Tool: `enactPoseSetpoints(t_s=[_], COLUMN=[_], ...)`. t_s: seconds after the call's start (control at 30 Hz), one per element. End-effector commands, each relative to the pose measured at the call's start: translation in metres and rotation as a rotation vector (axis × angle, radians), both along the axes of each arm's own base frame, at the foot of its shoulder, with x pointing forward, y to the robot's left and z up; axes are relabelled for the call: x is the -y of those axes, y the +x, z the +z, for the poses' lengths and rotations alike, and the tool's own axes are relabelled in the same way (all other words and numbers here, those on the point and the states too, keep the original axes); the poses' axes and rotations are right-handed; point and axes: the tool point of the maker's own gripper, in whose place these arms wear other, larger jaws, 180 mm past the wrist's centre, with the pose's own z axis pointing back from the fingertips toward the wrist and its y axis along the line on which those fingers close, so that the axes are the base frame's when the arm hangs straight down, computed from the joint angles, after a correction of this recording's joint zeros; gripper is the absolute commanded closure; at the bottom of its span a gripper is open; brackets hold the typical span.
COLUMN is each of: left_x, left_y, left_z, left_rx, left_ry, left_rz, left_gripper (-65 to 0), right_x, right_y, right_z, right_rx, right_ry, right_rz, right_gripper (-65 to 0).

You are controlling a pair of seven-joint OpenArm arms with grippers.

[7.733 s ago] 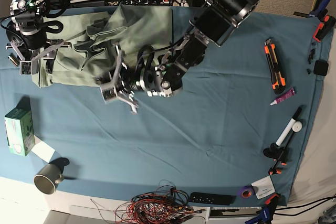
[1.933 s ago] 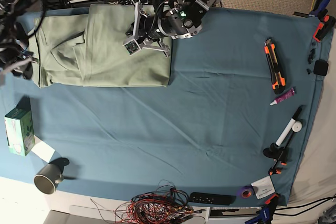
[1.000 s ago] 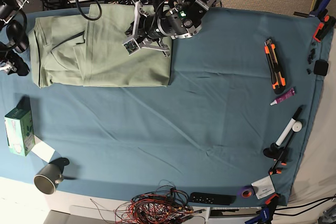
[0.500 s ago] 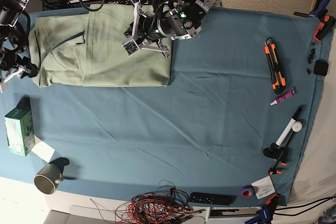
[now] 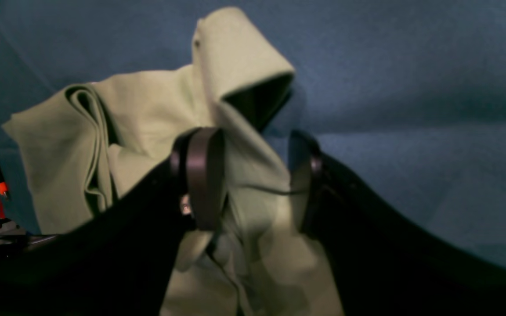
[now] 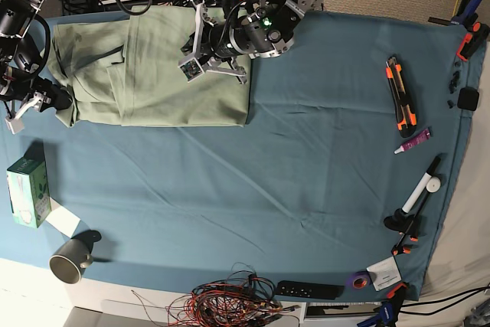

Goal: Fold the T-shirt properly
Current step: 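Hold the shirt with the left gripper while the right gripper grasps the edge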

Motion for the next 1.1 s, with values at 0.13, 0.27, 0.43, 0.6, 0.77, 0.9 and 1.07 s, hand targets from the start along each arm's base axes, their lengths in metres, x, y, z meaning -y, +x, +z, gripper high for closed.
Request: enactPoseSetpoints(t_s=[0.13,0.27,0.43,0.6,0.77,0.9,1.07], left_x=[0.009,0.009,0.009,0.009,0.009,0.009,0.009], left_y=[0.004,0.004,0.005,0.004,0.004,0.004,0.005], left_z=[0.015,0.015,0.015,0.015,0.015,0.015,0.015], left_rx=[0.022,0.022,0.023,0.023,0.023,0.023,0.023], left_ry=[-0.052,-0.052,-0.055,-0.055,-0.055,-0.053,-0.054], left_rz=[0.0,-0.001,0.0,0.0,0.0,0.0,0.0], left_gripper=[0.0,0.0,0.0,0.0,0.0,0.0,0.0], right_x=[0.015,0.032,0.047,0.041,0.032,0.036,0.039], right_y=[0.015,0.018,0.016,0.016,0.009,-0.005,-0.009], right_z=[0.033,0.058,0.072,0.065,0.04,0.022,0.019], right_rx=[0.1,0.148,0.153,0.146,0.076,-0.014,-0.038], right_ry=[-0.007,-0.023,-0.063,-0.049,-0.062,-0.123,-0.143], right_rz=[-0.006,-0.02,-0.025,-0.022,-0.008,0.008,0.012], right_gripper=[-24.9,-24.9,-24.9,-24.9,-24.9,-24.9,-24.9])
